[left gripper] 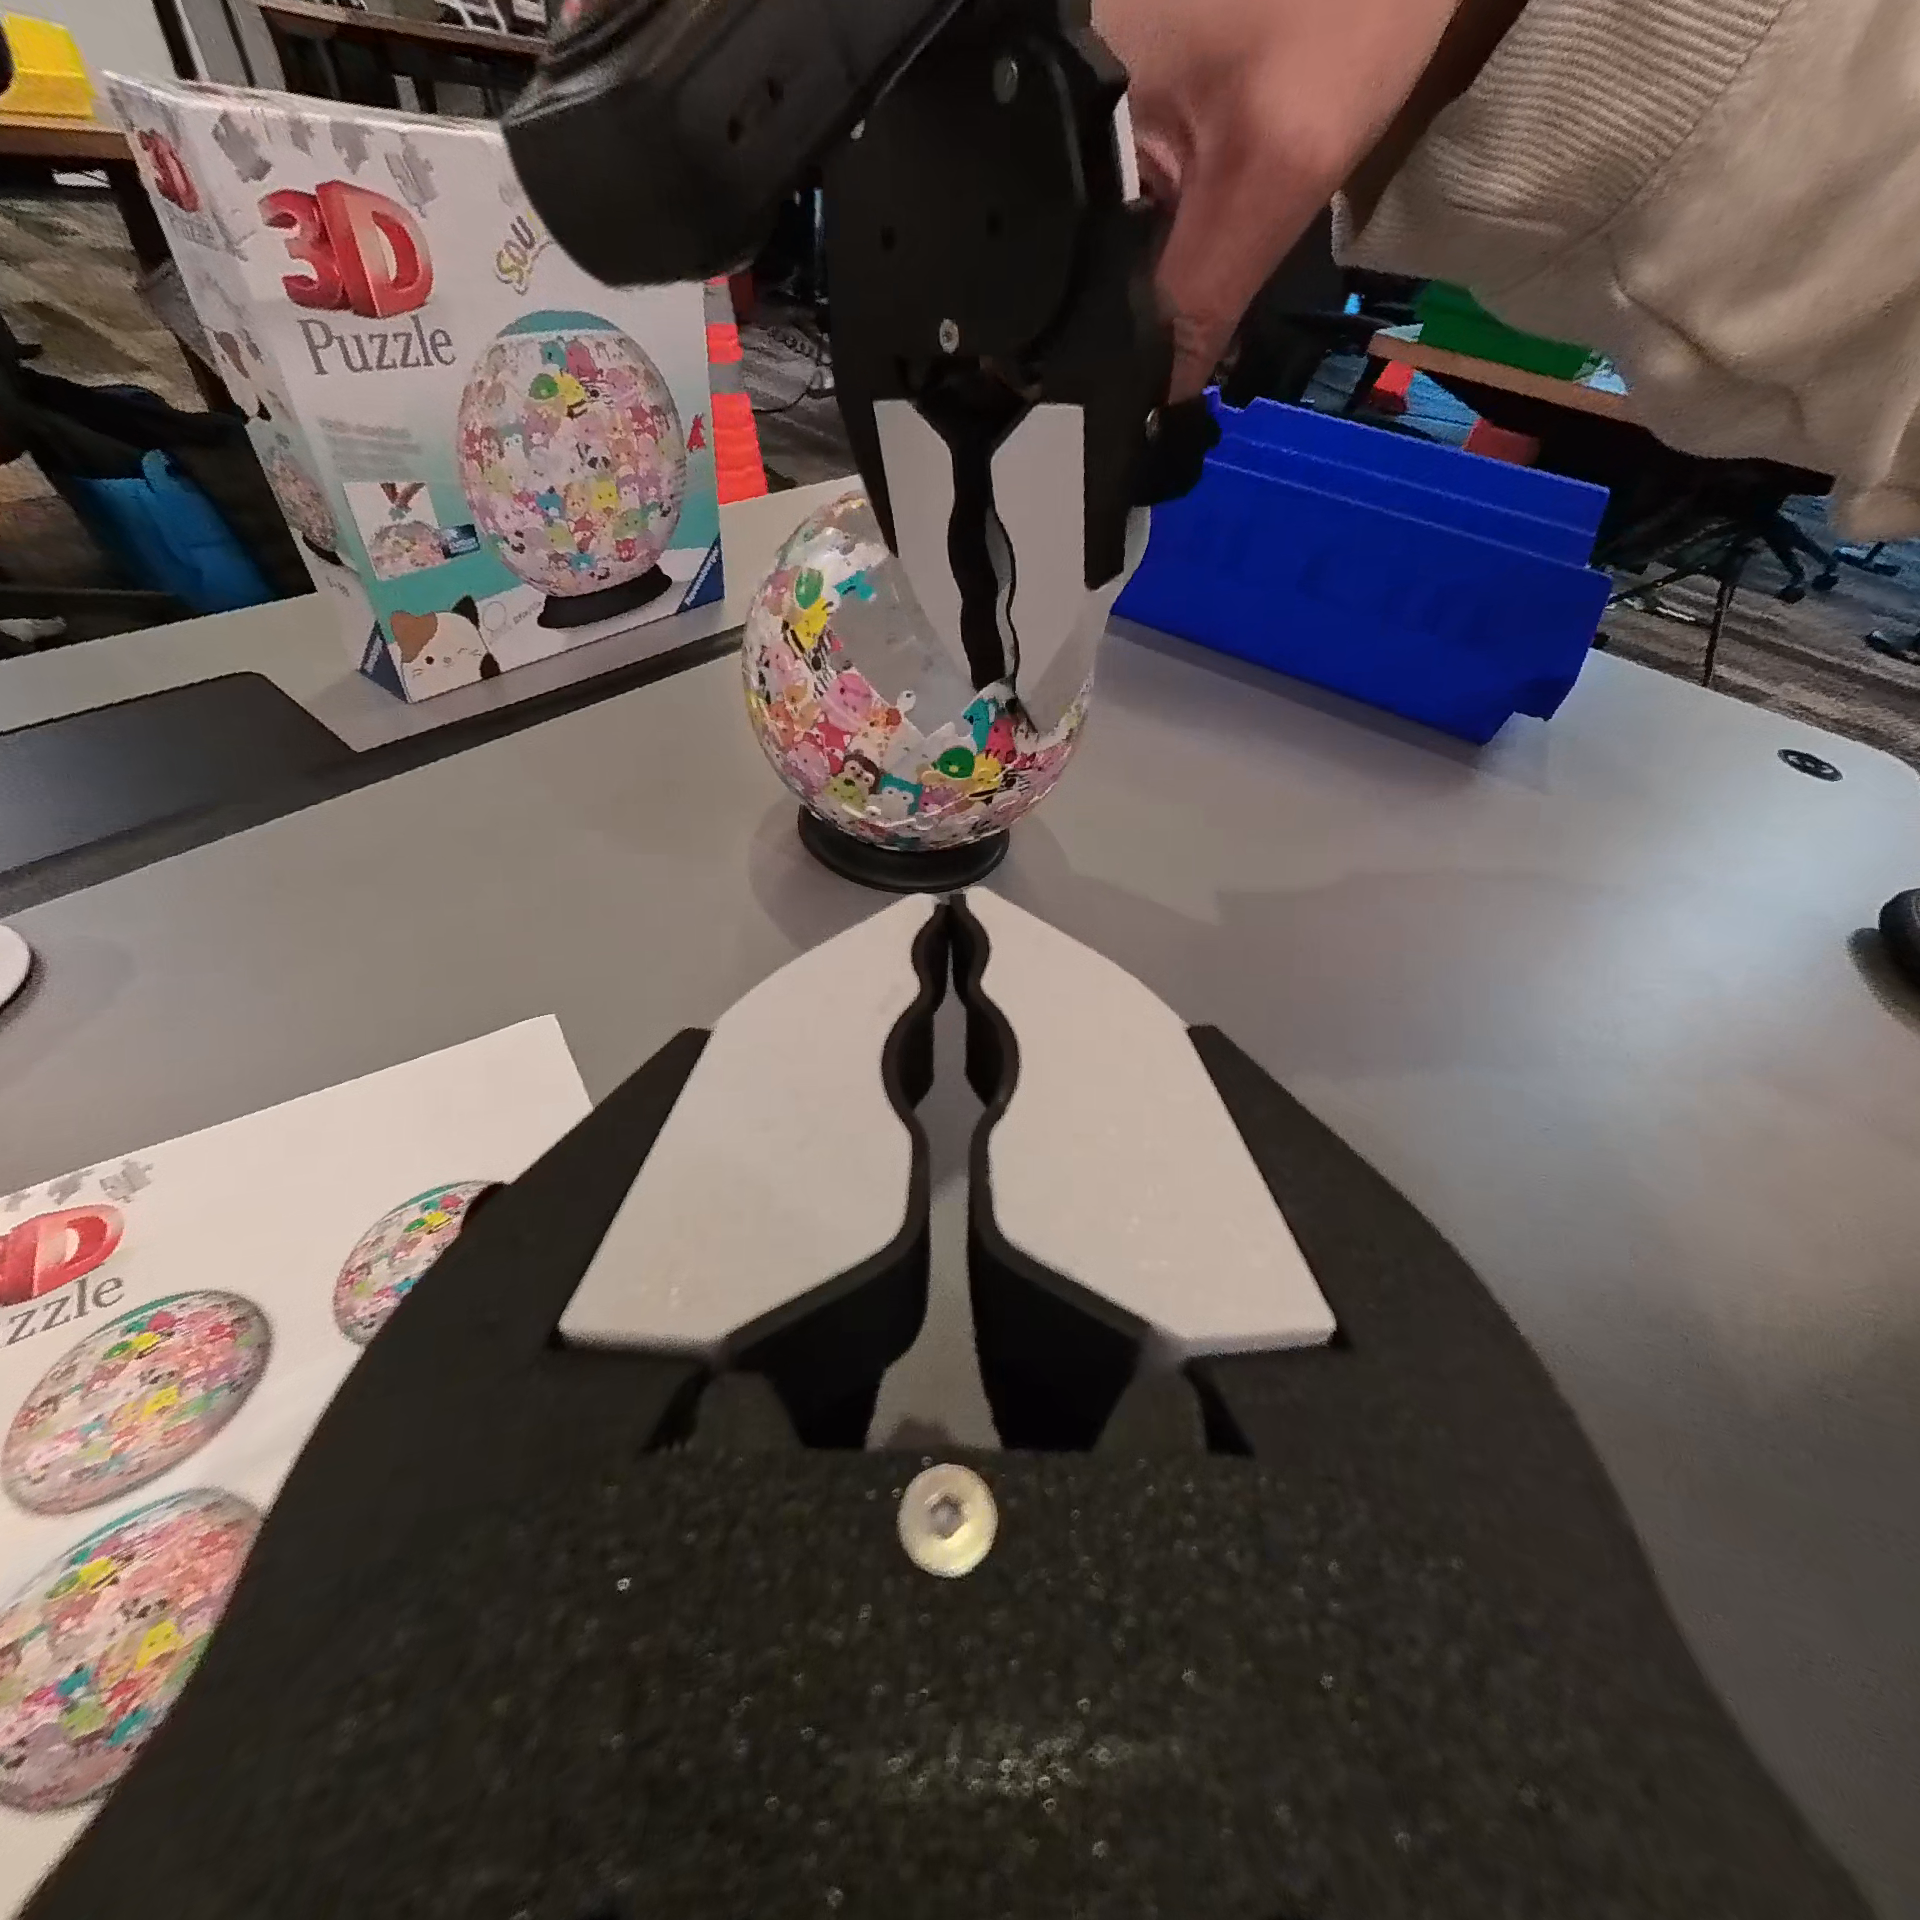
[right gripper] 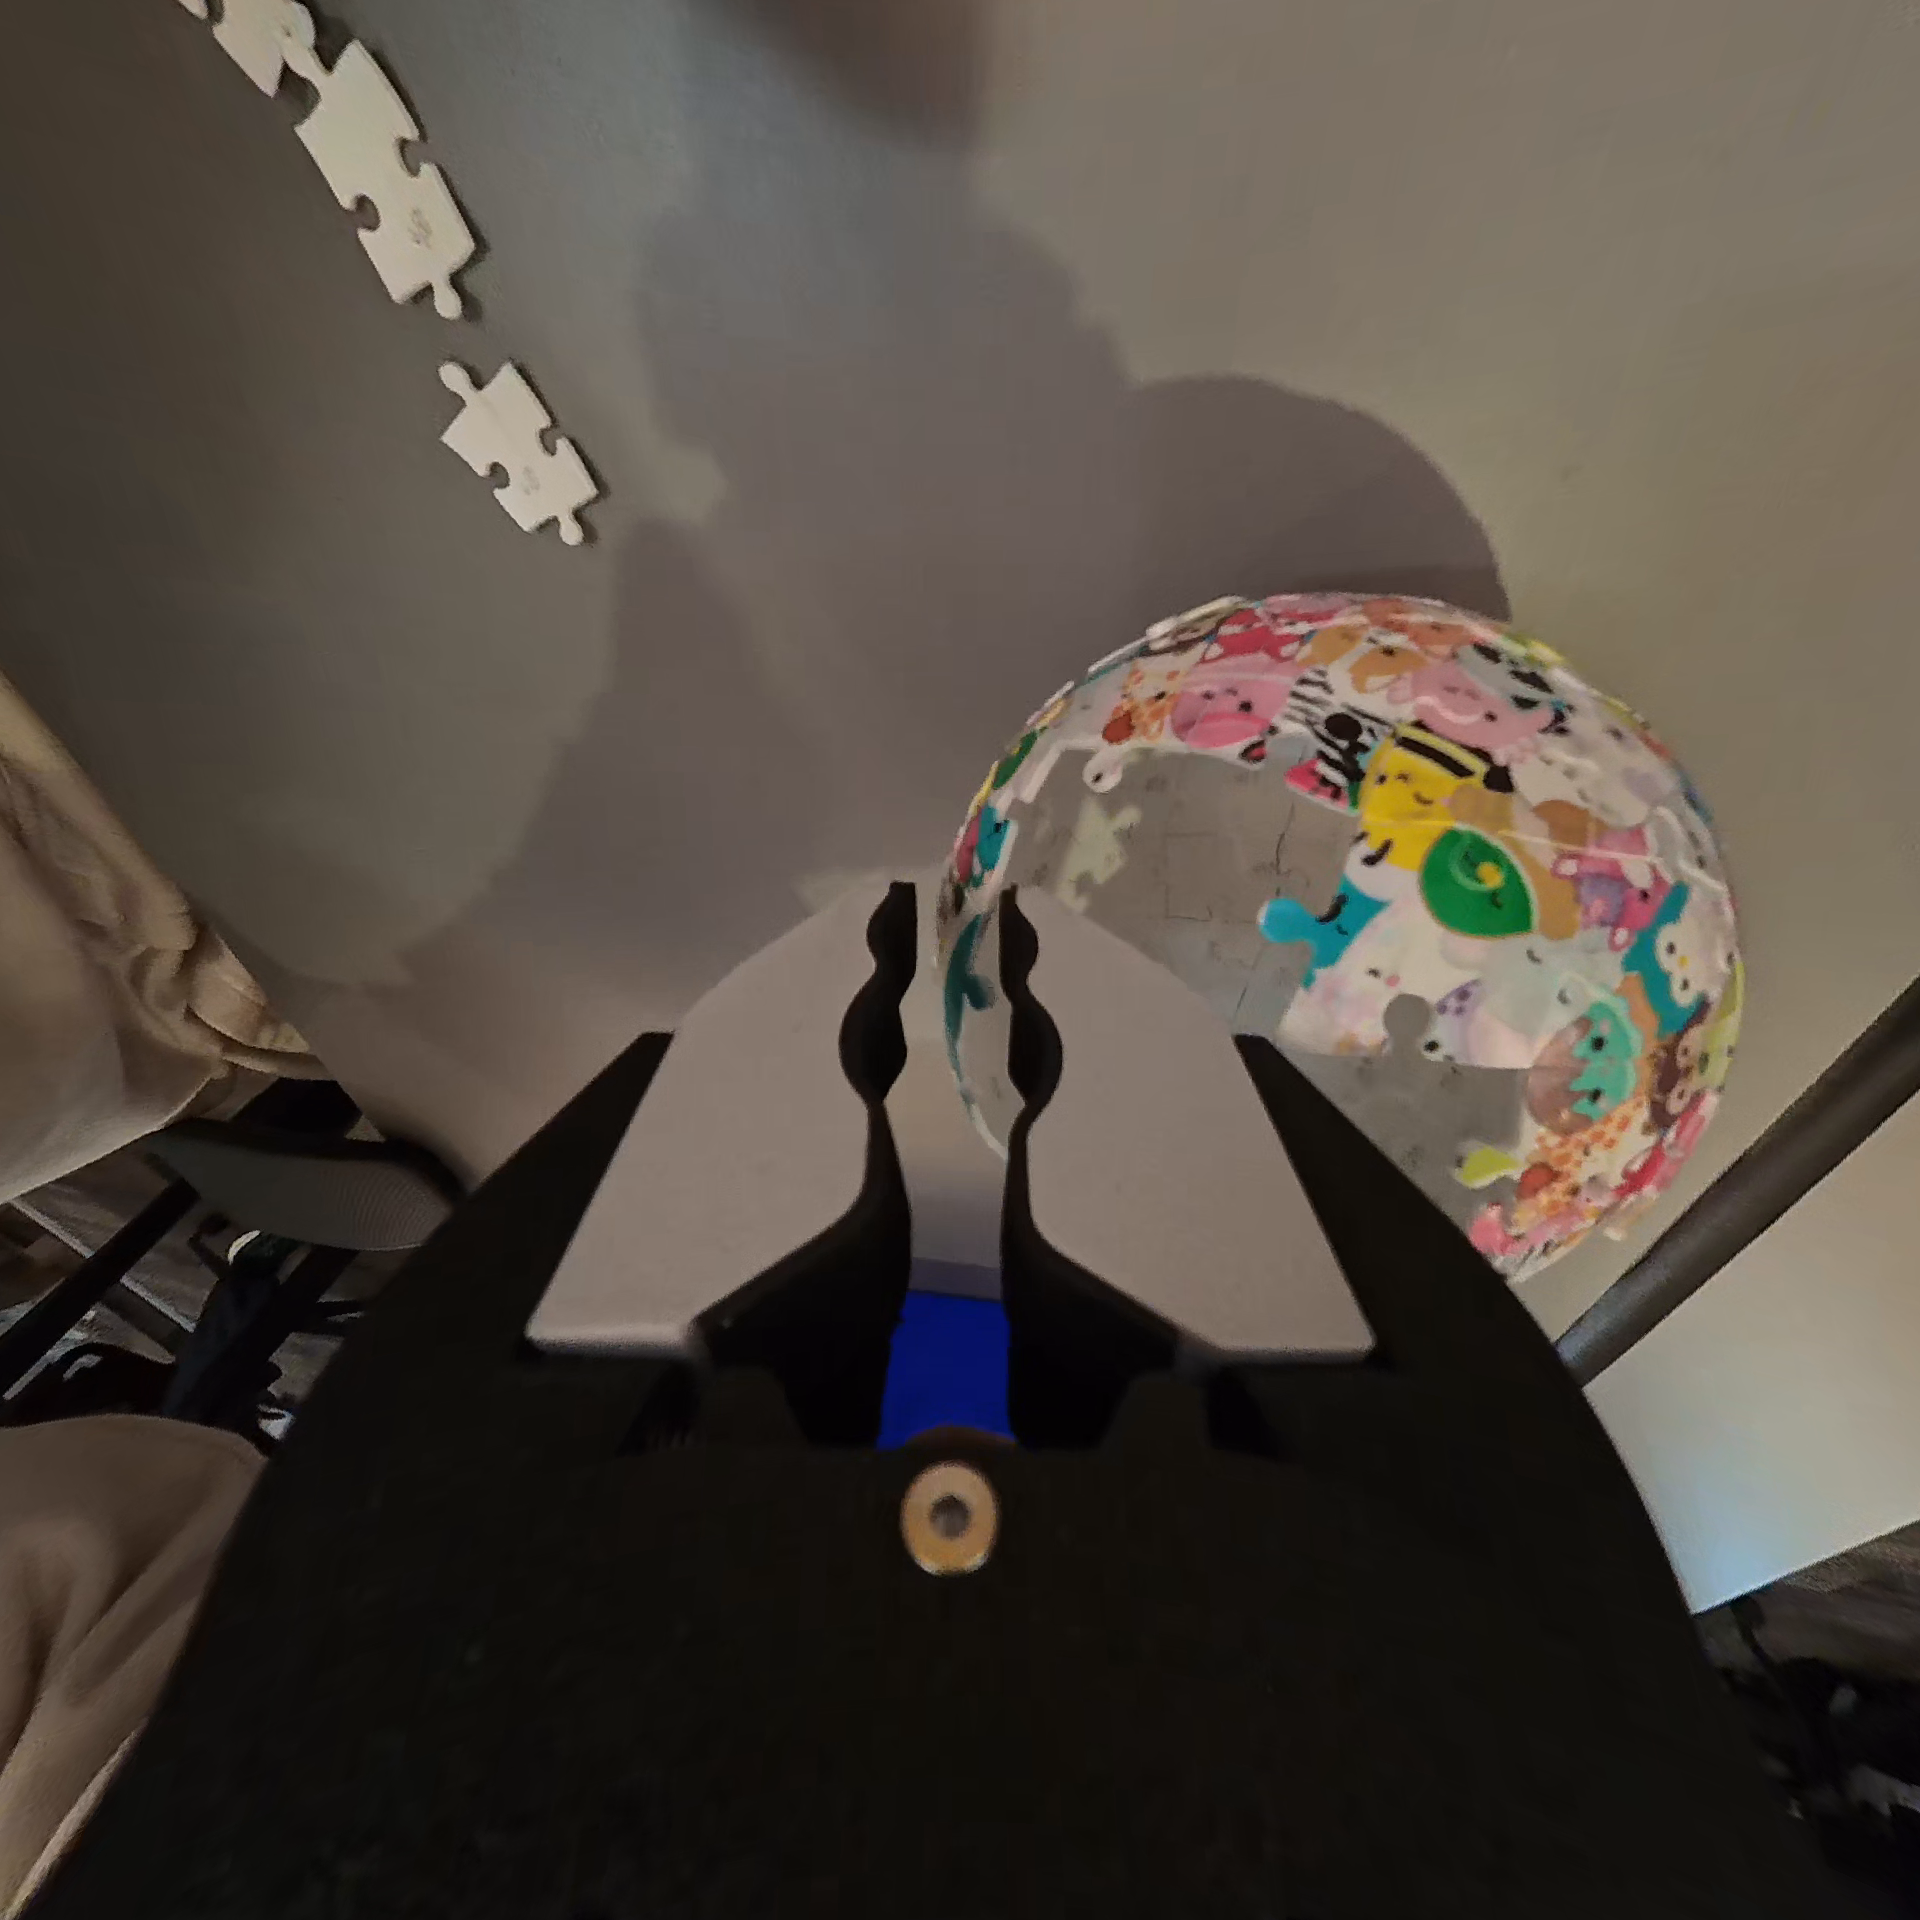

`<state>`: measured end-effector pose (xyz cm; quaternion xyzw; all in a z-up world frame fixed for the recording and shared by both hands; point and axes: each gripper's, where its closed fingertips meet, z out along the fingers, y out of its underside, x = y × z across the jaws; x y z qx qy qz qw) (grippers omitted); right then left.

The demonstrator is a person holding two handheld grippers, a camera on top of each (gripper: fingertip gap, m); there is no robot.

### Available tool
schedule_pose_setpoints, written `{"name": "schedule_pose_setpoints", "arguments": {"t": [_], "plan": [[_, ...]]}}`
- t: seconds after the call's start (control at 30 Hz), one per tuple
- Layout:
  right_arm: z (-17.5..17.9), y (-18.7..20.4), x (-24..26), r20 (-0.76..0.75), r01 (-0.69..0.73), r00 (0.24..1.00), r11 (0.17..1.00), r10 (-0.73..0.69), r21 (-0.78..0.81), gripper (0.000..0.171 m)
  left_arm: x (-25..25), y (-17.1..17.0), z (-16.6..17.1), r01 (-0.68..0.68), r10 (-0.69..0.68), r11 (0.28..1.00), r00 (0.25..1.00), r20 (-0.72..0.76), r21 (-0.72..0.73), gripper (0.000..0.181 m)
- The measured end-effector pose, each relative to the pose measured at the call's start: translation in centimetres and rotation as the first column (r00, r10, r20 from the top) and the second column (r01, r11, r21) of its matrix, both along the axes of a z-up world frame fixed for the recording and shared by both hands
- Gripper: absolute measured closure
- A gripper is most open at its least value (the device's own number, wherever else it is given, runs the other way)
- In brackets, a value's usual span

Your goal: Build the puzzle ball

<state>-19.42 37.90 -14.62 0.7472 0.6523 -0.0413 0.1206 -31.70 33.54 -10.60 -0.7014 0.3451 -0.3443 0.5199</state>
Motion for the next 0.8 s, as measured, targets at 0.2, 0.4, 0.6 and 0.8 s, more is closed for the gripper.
{"name": "schedule_pose_setpoints", "arguments": {"t": [0.2,0.4,0.6,0.8], "plan": [[-0.35,0.22,-0.01,0.015,0.005,1.000,1.000,-0.005,0.007,0.160,-0.01,0.02,-0.01,-0.004,0.004,1.000,1.000,-0.007,0.006,0.181],[-0.37,0.14,-0.12,0.006,0.022,1.000,1.000,-0.022,-0.010,0.162,-0.05,0.04,0.09,-0.006,0.006,1.000,1.000,-0.005,0.010,0.181],[-0.33,-0.08,0.09,0.021,0.049,0.999,0.998,-0.048,-0.037,0.164,0.01,0.02,0.03,-0.005,0.006,1.000,1.000,-0.010,0.013,0.181],[-0.37,-0.26,0.22,0.023,0.054,0.998,0.998,-0.053,-0.043,0.166,-0.13,0.08,0.18,-0.009,0.009,1.000,1.000,-0.003,0.013,0.181]]}}
